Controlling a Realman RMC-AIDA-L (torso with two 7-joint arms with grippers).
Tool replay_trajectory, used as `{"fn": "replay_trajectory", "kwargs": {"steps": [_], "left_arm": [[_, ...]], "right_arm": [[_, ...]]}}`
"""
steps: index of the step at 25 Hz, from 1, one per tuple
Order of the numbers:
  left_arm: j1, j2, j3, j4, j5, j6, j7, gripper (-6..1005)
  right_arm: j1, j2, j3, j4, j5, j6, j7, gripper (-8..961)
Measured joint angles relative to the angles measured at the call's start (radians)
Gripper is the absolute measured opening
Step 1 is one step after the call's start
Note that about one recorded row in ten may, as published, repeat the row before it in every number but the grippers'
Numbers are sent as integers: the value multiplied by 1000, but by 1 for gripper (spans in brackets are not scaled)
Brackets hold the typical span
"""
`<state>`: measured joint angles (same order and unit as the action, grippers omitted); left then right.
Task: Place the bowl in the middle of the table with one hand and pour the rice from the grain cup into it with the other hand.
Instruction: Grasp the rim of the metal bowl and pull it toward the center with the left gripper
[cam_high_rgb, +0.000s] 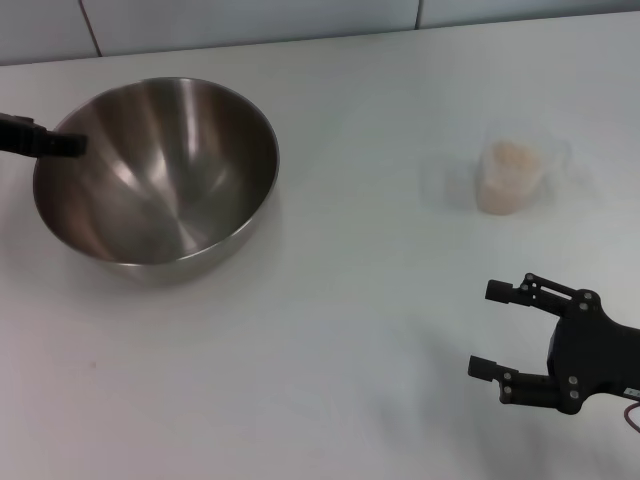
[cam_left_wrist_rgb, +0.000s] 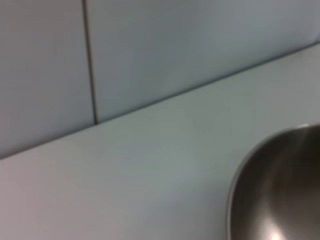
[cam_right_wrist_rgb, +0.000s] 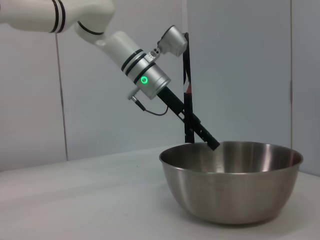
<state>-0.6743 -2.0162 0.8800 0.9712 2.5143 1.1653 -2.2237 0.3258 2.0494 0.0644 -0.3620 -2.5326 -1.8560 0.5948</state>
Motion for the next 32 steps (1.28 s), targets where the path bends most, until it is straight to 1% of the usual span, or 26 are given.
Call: {"fn": "replay_trajectory", "kwargs": {"steps": [1,2,4,8,12,17,28,32], "left_arm": [[0,0,0,0,0,0,0,800],[-23,4,2,-51,1,0,19,799],[-28,5,3,-64,3,0,22,799],[-32,5,4,-72,7,-5,33,800],[-32,0,5,-74,13,-9,40,800],[-49,-1,5,-116,31,-9,51,745],[-70,-4,4,-139,33,-9,90,522],[-77,-5,4,-140,34,-4,91,329]], "right_arm": [[1,0,0,0,0,0,0,832],[2,0,0,0,0,0,0,832],[2,0,0,0,0,0,0,832],[2,0,0,0,0,0,-1,832],[2,0,0,0,0,0,-1,832],[2,0,-7,0,0,0,-1,832],[2,0,-11,0,0,6,-1,831],[2,0,-11,0,0,6,-1,832]]}}
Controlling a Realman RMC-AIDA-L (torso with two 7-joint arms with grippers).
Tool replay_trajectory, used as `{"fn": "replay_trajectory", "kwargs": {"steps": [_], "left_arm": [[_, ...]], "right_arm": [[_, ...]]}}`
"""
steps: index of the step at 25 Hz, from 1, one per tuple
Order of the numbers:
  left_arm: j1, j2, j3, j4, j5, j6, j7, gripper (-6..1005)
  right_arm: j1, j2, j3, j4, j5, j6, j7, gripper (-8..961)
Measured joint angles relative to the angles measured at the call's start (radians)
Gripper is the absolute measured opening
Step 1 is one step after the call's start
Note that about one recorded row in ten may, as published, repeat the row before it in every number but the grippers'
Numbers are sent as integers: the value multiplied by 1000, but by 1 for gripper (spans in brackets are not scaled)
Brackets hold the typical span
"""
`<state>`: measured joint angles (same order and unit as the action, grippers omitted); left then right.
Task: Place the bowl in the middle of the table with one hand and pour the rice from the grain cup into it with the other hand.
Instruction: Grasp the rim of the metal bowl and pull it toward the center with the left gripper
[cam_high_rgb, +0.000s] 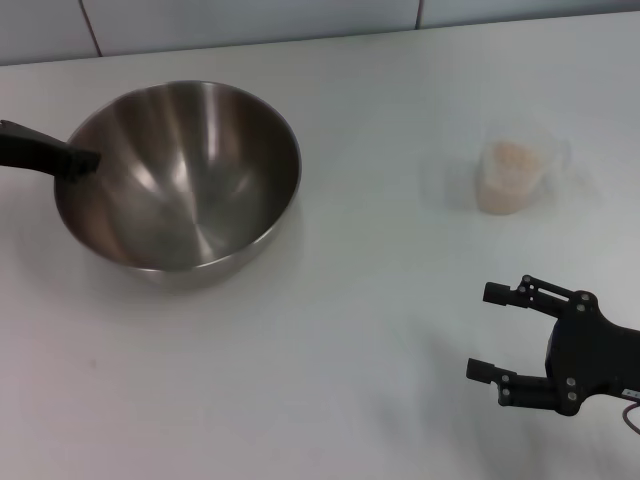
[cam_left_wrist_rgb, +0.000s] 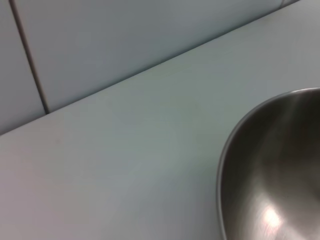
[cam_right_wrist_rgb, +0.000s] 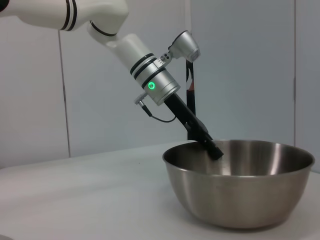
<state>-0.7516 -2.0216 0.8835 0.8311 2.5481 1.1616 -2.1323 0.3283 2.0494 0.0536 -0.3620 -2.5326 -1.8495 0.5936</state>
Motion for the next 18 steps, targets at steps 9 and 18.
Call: {"fn": "replay_trajectory", "kwargs": {"steps": [9,18], "left_arm": [[-35,24,-12,-64,-11,9,15,66],[-111,53,-120,-155,-93,107,112,52]], "right_arm": [[2,1,-14,0,0,4,0,832],[3,2,-14,0,0,4,1,831]]}}
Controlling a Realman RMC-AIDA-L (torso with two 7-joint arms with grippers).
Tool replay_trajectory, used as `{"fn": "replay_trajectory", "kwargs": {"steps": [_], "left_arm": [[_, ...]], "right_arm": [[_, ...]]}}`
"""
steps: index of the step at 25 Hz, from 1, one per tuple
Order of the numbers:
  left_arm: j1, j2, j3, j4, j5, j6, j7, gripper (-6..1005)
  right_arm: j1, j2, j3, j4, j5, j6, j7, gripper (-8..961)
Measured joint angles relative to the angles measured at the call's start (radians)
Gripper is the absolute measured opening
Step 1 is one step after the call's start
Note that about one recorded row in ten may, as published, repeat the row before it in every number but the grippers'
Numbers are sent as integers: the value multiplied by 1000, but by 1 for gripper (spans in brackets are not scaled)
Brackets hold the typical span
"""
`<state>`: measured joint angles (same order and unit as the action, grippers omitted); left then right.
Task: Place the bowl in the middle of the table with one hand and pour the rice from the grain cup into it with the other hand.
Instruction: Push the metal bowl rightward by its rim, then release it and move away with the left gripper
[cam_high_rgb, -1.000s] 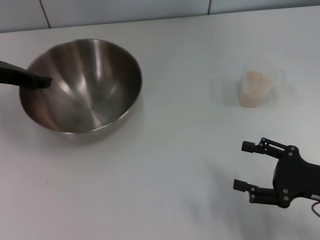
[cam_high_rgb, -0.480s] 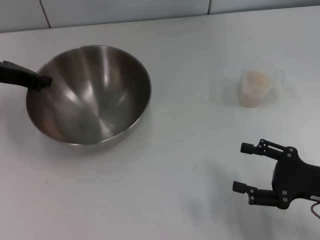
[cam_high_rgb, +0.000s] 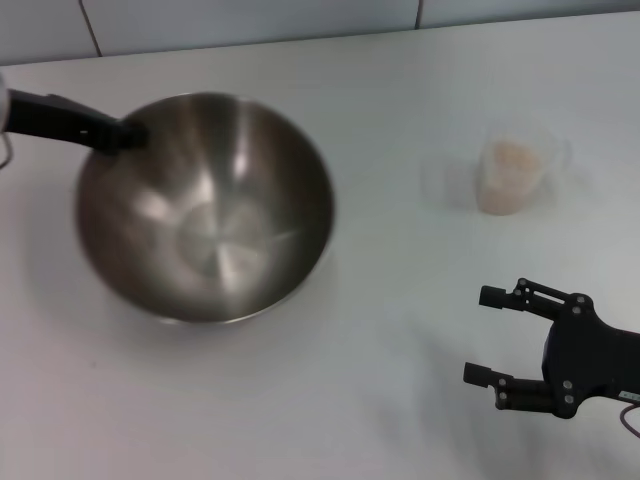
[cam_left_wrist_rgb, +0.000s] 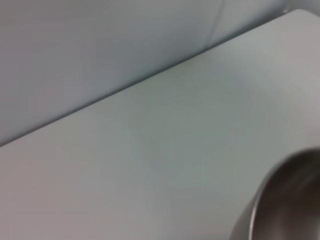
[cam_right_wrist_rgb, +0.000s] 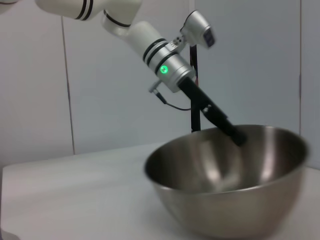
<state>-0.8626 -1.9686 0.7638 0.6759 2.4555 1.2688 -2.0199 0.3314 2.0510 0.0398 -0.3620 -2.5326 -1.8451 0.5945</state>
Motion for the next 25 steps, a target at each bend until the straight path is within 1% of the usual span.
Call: {"fn": "replay_trajectory", "kwargs": {"steps": [1,2,3,4,5,8,9,11,13,15,19,25], "left_arm": [[-21,-23,8,-2,-1,-5,1,51],[-36,-35,14,-12,0,-11,5,50],[-46,-43,19,-20,1,-15,9,49],[-46,-43,19,-20,1,-15,9,48],[-75,-60,31,-40,2,-29,15,47],[-119,-82,43,-72,2,-56,19,45],[-119,-82,43,-72,2,-56,19,45],[-156,-90,54,-117,1,-106,20,45],[-168,-90,56,-139,0,-127,20,46],[-199,-92,56,-190,-1,-181,22,46],[-204,-94,57,-194,0,-190,25,45],[-197,-100,57,-203,-8,-204,71,43]], "right_arm": [[2,0,0,0,0,0,2,831],[5,0,-1,0,0,0,4,831],[7,0,-1,0,0,0,5,831],[8,0,-2,0,0,0,6,831],[10,0,-3,0,0,0,7,831],[13,0,-11,0,0,0,7,831],[14,0,-12,0,0,0,8,831],[17,0,-14,0,0,0,8,832],[20,2,-16,0,0,0,8,832],[23,5,-20,0,0,0,8,832],[30,9,-26,0,0,1,9,832],[33,9,-26,0,0,2,10,832]]}}
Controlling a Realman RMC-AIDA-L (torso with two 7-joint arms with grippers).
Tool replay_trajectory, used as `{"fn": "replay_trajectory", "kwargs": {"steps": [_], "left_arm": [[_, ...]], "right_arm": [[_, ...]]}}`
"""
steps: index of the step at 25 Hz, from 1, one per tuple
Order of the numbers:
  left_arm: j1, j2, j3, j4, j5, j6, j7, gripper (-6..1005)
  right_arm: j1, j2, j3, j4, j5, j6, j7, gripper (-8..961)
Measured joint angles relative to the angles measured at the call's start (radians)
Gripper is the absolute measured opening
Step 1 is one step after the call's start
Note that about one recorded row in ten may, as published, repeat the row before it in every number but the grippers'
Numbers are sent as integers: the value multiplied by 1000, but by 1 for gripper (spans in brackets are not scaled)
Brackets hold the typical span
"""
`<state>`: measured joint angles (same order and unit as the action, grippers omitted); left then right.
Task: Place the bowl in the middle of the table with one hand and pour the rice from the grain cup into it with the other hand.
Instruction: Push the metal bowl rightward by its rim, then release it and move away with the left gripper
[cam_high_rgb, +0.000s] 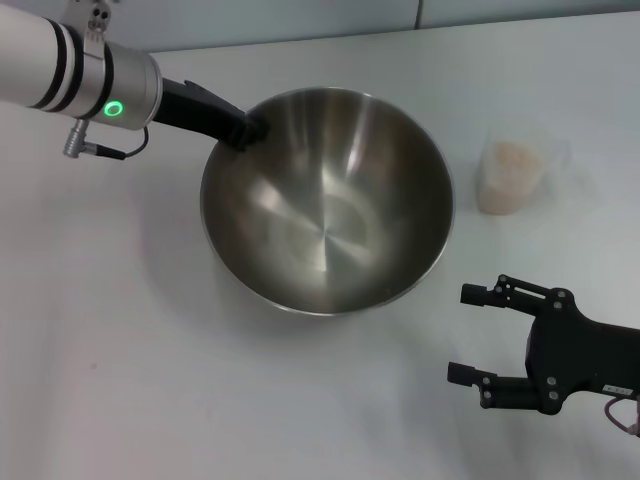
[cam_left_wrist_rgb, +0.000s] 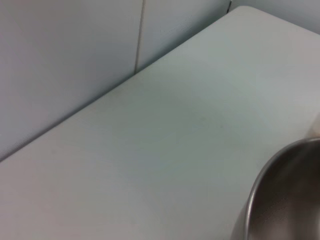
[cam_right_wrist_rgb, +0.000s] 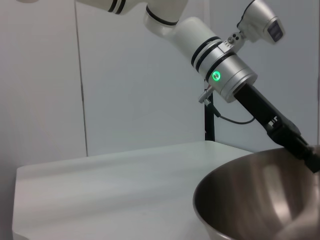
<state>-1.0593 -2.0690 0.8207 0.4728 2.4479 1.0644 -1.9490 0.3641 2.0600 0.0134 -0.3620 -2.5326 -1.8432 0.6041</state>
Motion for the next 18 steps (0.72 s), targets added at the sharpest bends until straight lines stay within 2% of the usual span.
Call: {"fn": "replay_trajectory", "kwargs": {"steps": [7,15,18], "left_arm": [[10,-4,0,-6,-7,-33,1,28],[17,-5,0,9,-26,-17,47,152],[58,-6,1,76,-88,34,104,221]], "right_arm": [[1,0,0,0,0,1,0,831],[-2,2,0,0,0,1,0,831],[-5,2,4,-1,2,2,0,831]]}}
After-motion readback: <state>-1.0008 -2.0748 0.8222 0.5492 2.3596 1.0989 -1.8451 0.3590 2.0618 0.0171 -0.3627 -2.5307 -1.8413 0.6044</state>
